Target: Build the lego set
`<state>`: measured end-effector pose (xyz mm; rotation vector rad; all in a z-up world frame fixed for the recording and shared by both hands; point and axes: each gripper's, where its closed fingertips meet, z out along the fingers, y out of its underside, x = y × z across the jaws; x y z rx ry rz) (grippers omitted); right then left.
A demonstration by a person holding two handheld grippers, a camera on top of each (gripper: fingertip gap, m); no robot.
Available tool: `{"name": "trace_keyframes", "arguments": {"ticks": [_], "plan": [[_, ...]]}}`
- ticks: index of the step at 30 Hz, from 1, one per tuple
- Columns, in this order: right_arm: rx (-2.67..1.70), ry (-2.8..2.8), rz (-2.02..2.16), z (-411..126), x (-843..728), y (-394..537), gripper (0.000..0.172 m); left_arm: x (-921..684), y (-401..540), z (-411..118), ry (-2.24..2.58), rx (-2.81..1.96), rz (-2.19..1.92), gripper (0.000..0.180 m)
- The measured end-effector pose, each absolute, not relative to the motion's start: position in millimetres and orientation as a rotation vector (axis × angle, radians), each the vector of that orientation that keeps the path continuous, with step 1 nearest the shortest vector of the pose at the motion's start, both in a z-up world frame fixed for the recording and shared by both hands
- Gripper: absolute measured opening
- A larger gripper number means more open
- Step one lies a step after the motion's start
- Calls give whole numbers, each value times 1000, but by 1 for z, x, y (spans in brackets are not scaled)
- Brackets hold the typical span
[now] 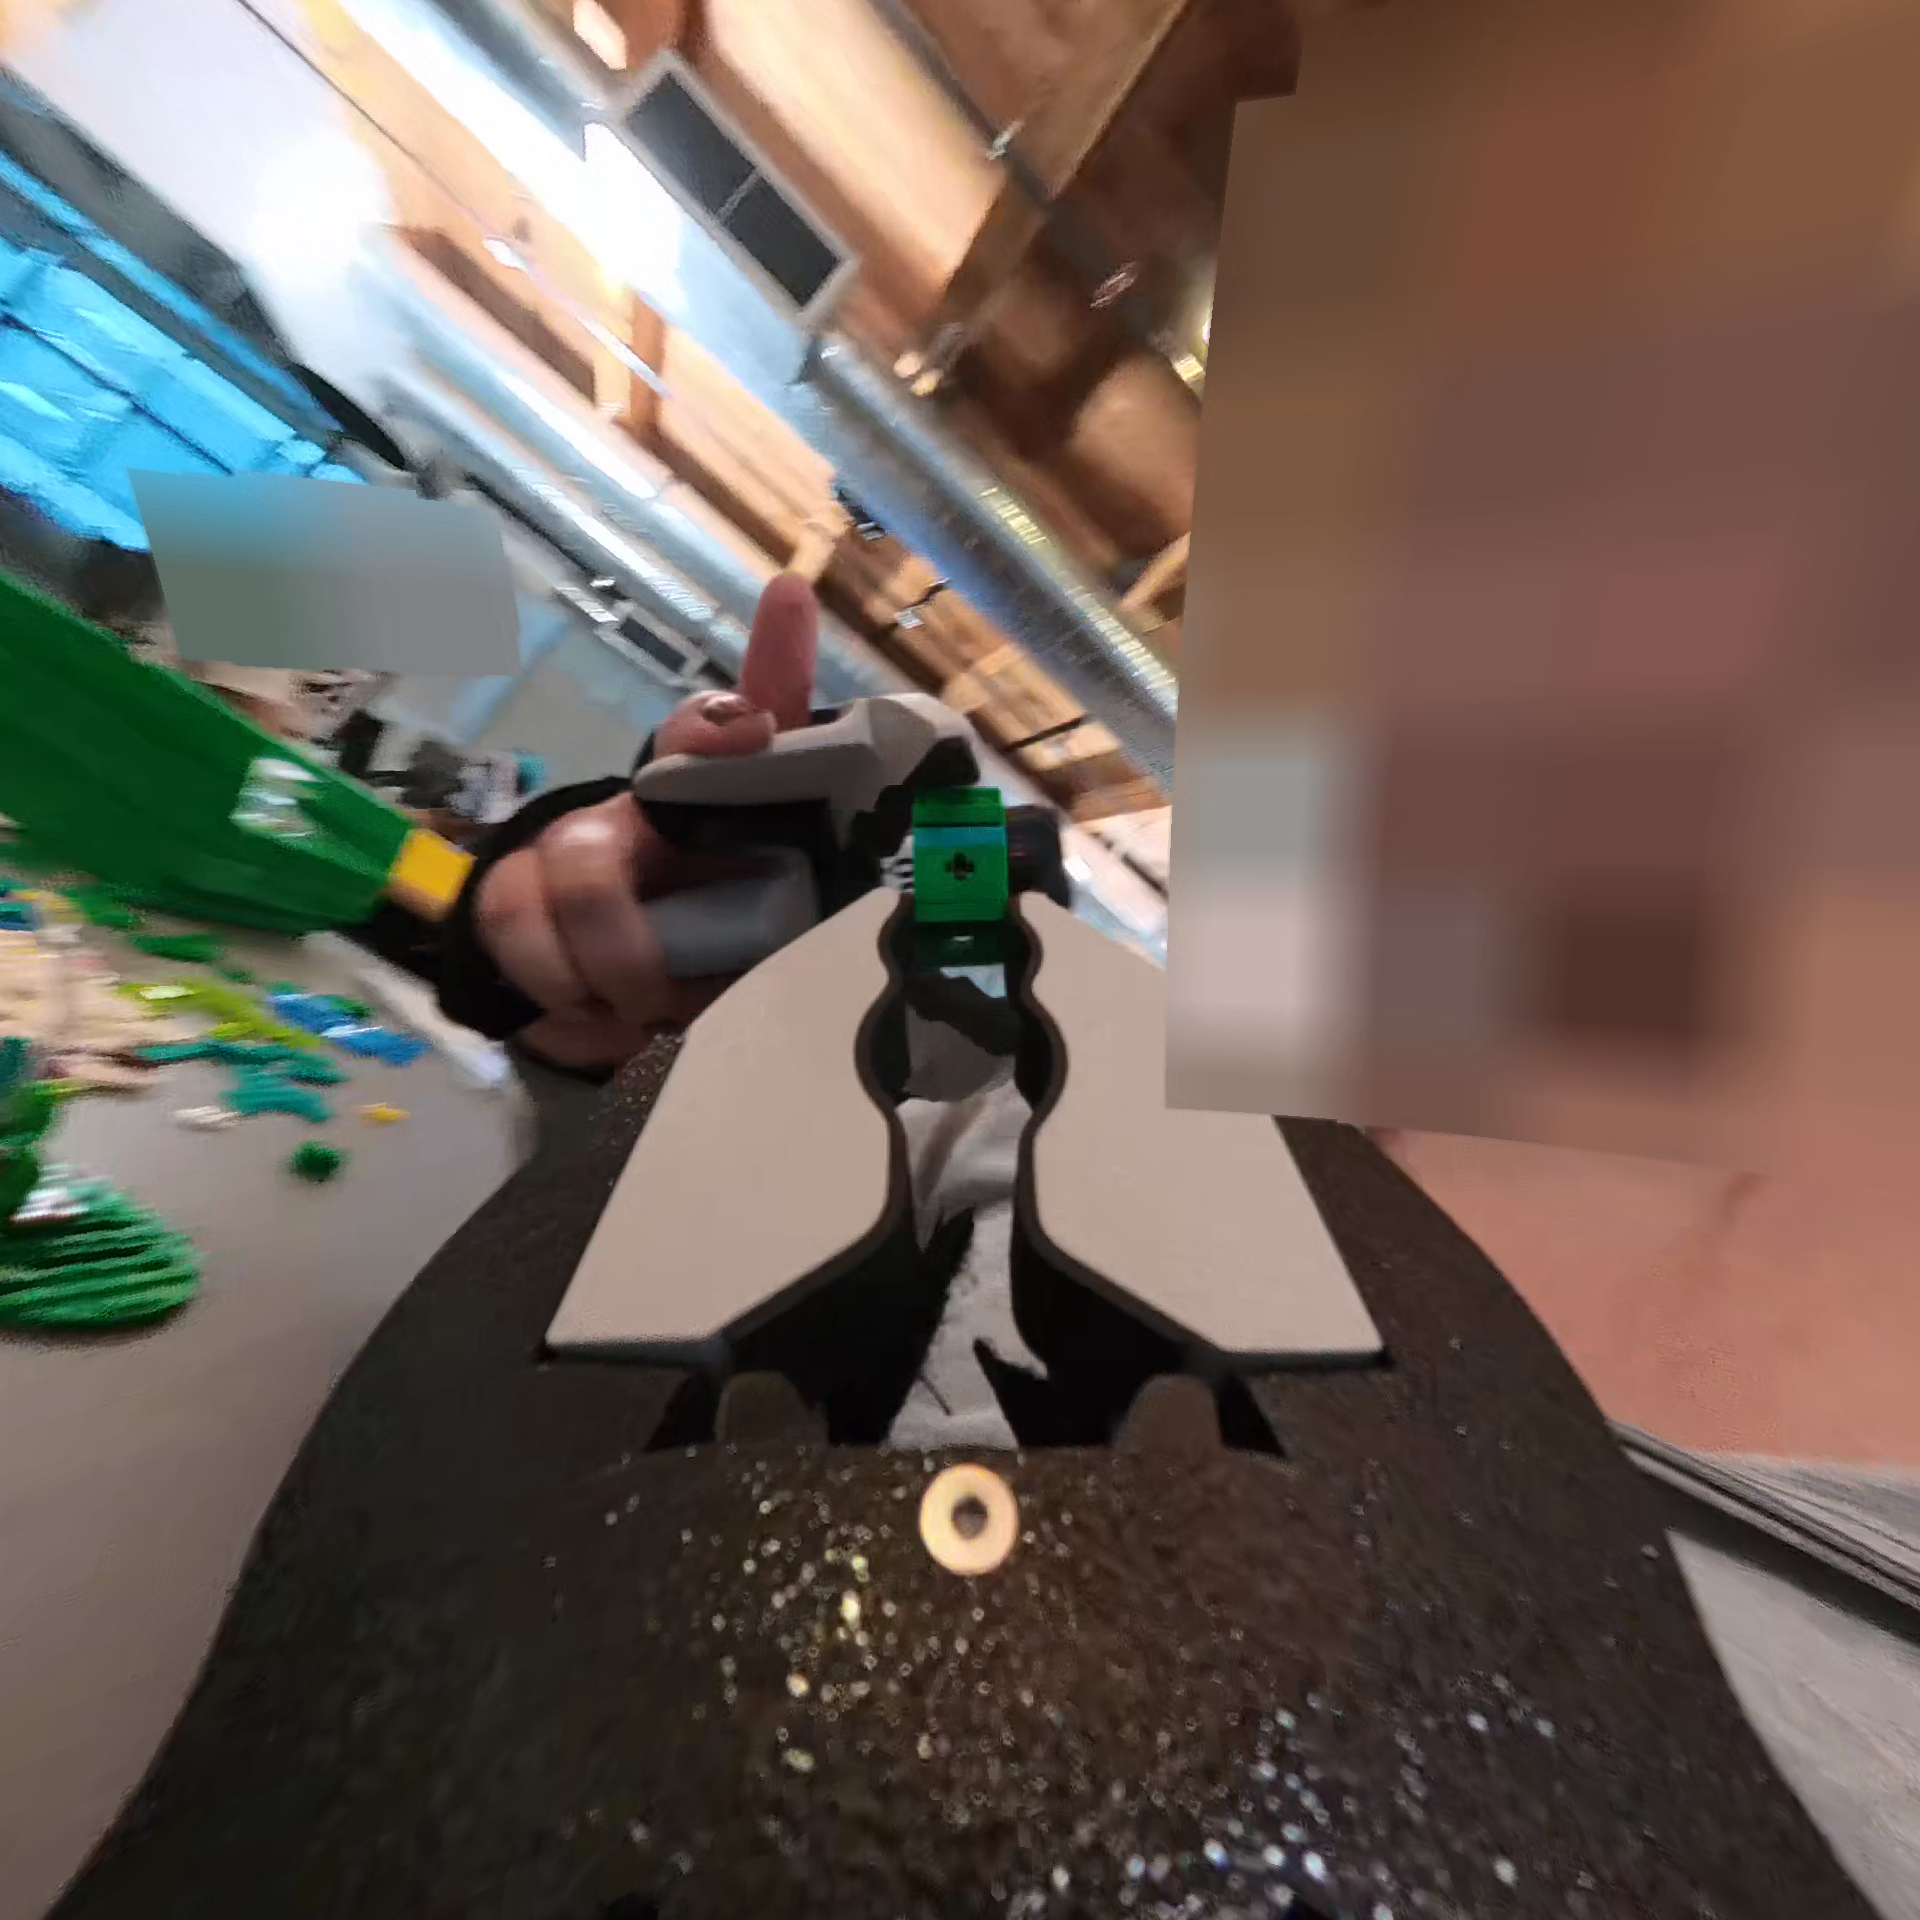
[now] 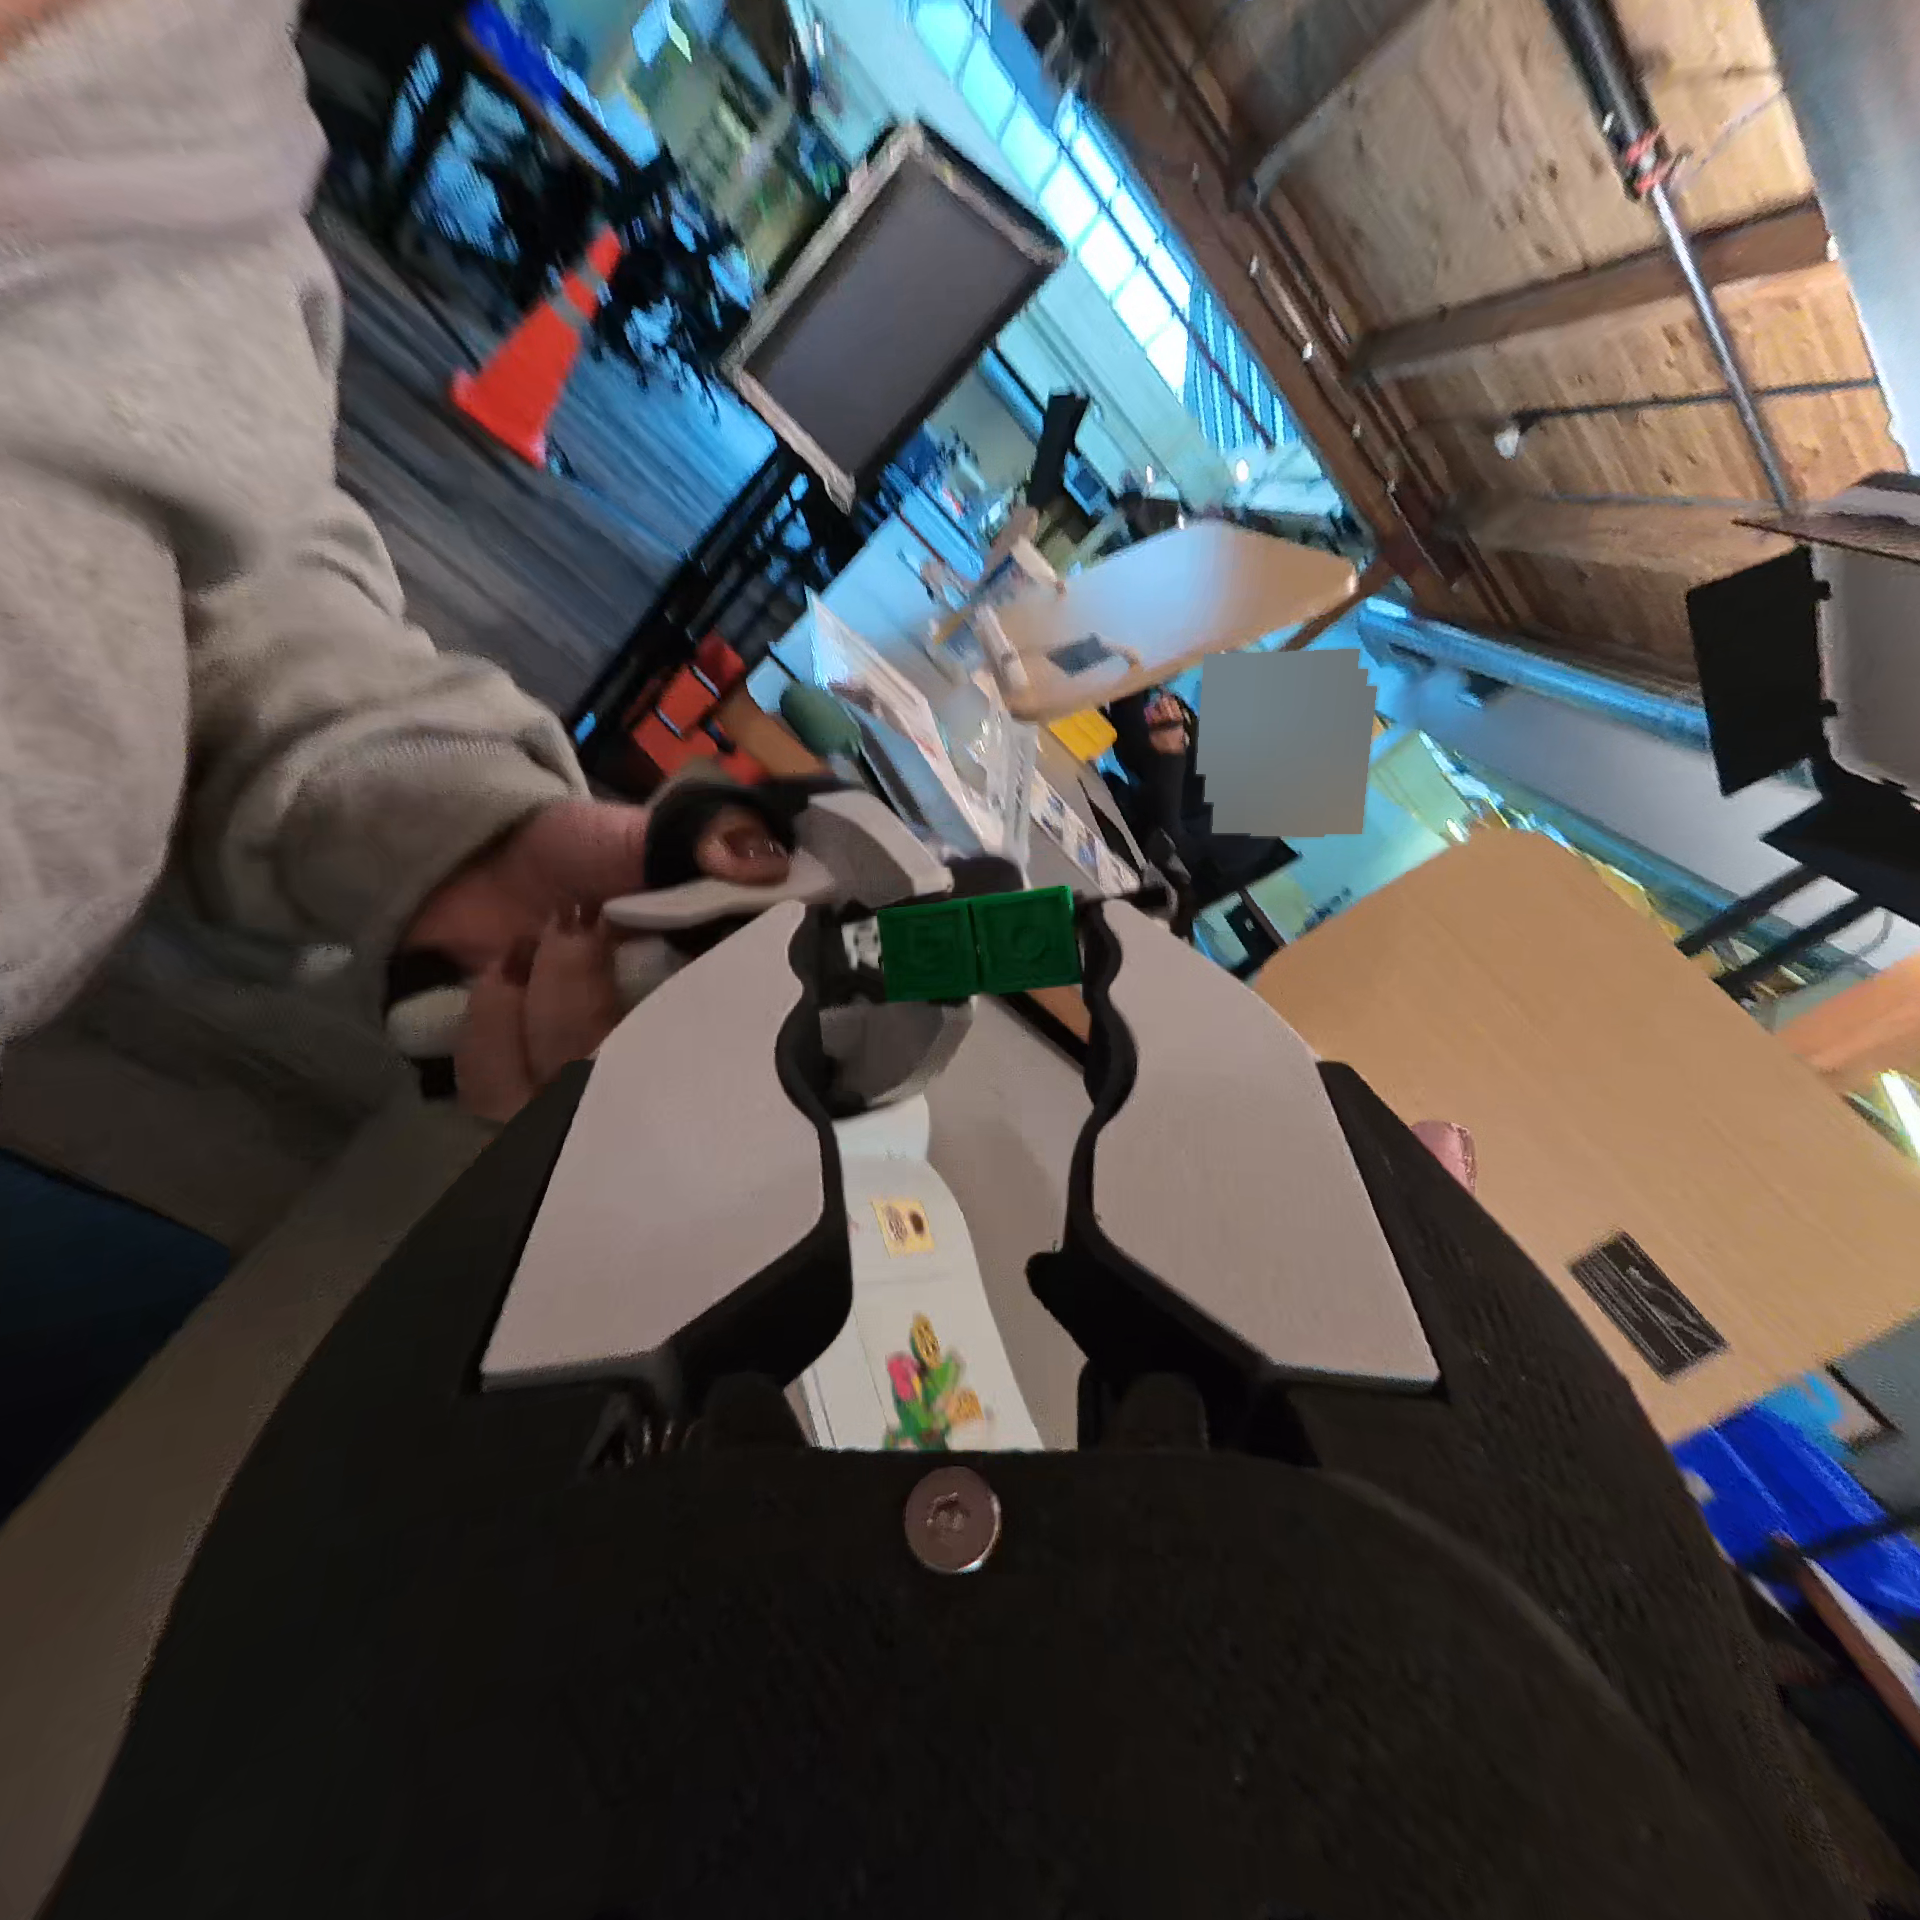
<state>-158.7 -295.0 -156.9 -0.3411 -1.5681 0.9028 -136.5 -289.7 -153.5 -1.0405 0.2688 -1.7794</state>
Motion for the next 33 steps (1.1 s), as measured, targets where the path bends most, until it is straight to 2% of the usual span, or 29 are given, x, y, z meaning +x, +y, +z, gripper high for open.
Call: {"name": "trace_keyframes", "arguments": {"ticks": [1,7,10,17,20,33], "plan": [[-363,-1584,862,-159,-159,-291,47,-136,-287,-155,266,-1089,-1710,16],[-380,-1618,652,-158,-152,-275,32,-140,-274,-161,197,-1248,-1491,15],[-374,-1662,570,-163,-152,-272,31,-139,-271,-165,202,-1304,-1443,16],[-358,-1672,523,-164,-152,-270,32,-139,-274,-162,187,-1292,-1493,16],[-376,-1686,524,-168,-152,-268,41,-140,-273,-162,167,-1290,-1511,16],[-372,-1570,449,-163,-159,-268,38,-133,-273,-160,127,-1270,-1551,15]]}}
